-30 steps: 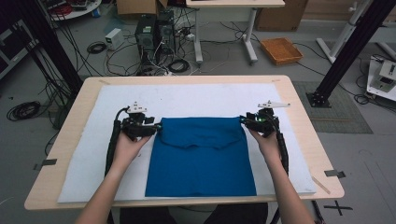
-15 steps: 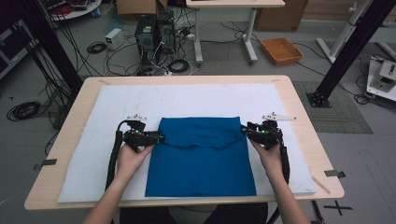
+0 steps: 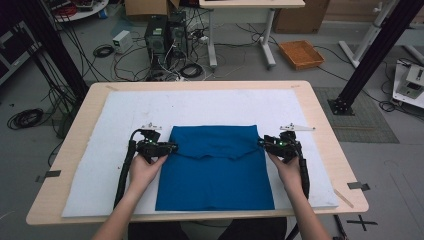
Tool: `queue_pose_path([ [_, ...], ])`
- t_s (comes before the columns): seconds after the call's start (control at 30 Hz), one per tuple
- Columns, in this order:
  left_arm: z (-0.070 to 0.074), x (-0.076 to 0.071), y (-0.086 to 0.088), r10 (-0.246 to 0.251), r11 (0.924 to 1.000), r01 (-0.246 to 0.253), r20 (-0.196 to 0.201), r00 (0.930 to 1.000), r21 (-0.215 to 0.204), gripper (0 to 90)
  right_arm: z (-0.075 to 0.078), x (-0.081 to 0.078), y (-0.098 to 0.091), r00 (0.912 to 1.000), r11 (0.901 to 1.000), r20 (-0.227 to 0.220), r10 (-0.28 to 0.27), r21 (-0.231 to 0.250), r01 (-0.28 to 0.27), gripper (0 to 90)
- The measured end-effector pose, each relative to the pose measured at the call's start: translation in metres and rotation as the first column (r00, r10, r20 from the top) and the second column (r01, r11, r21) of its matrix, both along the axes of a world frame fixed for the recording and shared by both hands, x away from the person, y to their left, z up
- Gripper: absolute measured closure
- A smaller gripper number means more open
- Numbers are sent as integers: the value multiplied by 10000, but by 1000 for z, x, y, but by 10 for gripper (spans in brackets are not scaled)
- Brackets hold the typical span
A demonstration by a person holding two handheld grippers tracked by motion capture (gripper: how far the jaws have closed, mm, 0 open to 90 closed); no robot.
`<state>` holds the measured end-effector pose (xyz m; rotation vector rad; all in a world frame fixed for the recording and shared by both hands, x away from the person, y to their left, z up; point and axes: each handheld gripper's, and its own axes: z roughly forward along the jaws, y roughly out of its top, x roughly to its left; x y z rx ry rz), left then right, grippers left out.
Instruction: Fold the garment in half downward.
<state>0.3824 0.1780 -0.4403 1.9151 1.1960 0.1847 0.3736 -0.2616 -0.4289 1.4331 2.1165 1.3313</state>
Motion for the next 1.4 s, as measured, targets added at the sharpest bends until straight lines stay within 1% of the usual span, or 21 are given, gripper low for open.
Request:
queue_pose_path([
  [0.1, 1, -1, -1, -58, 10000, 58, 85, 9999, -8, 842, -4, 0, 1, 9988, 9999, -493, -59, 108, 65, 645],
  [0.17, 1, -1, -2, -111, 9999, 111, 177, 9998, 17, 867, -6, 0, 4, 9974, 10000, -714, -41, 57, 45, 646],
  [0.2, 2, -2, -3, -103, 9999, 102, 180, 9998, 22, 874, -8, 0, 6, 9975, 9999, -704, -48, -148, 38, 646],
  [0.27, 2, -2, -3, -176, 9998, 176, 223, 9996, -7, 878, -11, 2, 10, 9963, 9996, -859, -32, -297, 6, 646],
  [0.3, 3, -2, -3, -198, 9998, 197, 256, 9995, 40, 880, -13, 3, 11, 9963, 9994, -861, 22, -350, -52, 646],
  [0.37, 3, -2, -3, -195, 9998, 196, 270, 9994, -41, 882, -15, 5, 14, 9957, 9988, -931, 17, -487, -63, 654],
  [0.47, 3, -2, -2, -193, 9998, 196, 273, 9994, -106, 884, -18, 7, 16, 9951, 9982, -986, 117, -577, -174, 773],
  [0.53, 4, -2, -2, -193, 9997, 198, 312, 9993, -151, 885, -18, 7, 16, 9958, 9979, -910, 115, -627, -173, 862],
  [0.6, 4, -2, -2, -202, 9996, 208, 342, 9992, -184, 885, -16, 7, 15, 9961, 9988, -856, 188, -428, -225, 899],
  [0.67, 5, -2, -1, -204, 9996, 211, 347, 9992, -207, 885, -14, 5, 12, 9969, 9996, -780, 135, -246, -154, 900],
  [0.77, 5, -3, -2, -219, 9996, 226, 342, 9992, -186, 885, -14, 6, 7, 9963, 10000, -853, 64, -23, -67, 890],
  [0.8, 5, -3, -2, -219, 9996, 225, 342, 9992, -177, 885, -15, 7, 5, 9962, 10000, -867, 20, 79, -13, 819],
  [0.87, 4, -3, -2, -215, 9996, 219, 292, 9993, -152, 885, -17, 9, 4, 9942, 9998, -1075, -1, 206, 24, 775],
  [0.93, 4, -3, -2, -235, 9997, 237, 271, 9994, -53, 884, -19, 11, 4, 9929, 9998, -1183, -92, 150, 111, 747],
  [1.0, 3, -2, -3, -228, 9997, 229, 271, 9994, -54, 883, -21, 13, 5, 9924, 9997, -1229, -44, 215, 71, 748],
  [1.07, 2, -2, -3, -199, 9998, 198, 215, 9996, 22, 875, -22, 14, 7, 9918, 9999, -1277, 3, 113, 12, 748],
  [1.13, 1, -2, -4, -165, 9999, 165, 159, 9997, 43, 848, -23, 14, 8, 9909, 9999, -1344, 64, 117, -48, 751],
  [1.27, 1, -2, -5, -212, 9997, 211, 100, 9997, 81, 805, -22, 14, 9, 9914, 9998, -1295, 188, 96, -177, 774],
  [1.33, 0, -2, -5, -184, 9998, 183, 102, 9998, 84, 805, -21, 14, 9, 9919, 9998, -1252, 216, 20, -215, 791],
  [1.37, 0, -2, -5, -198, 9998, 197, 105, 9997, 73, 813, -21, 14, 10, 9926, 9998, -1193, 213, 57, -207, 822],
  [1.4, 1, -2, -5, -213, 9997, 210, 168, 9996, 127, 838, -20, 13, 11, 9925, 9996, -1192, 270, 46, -266, 839],
])
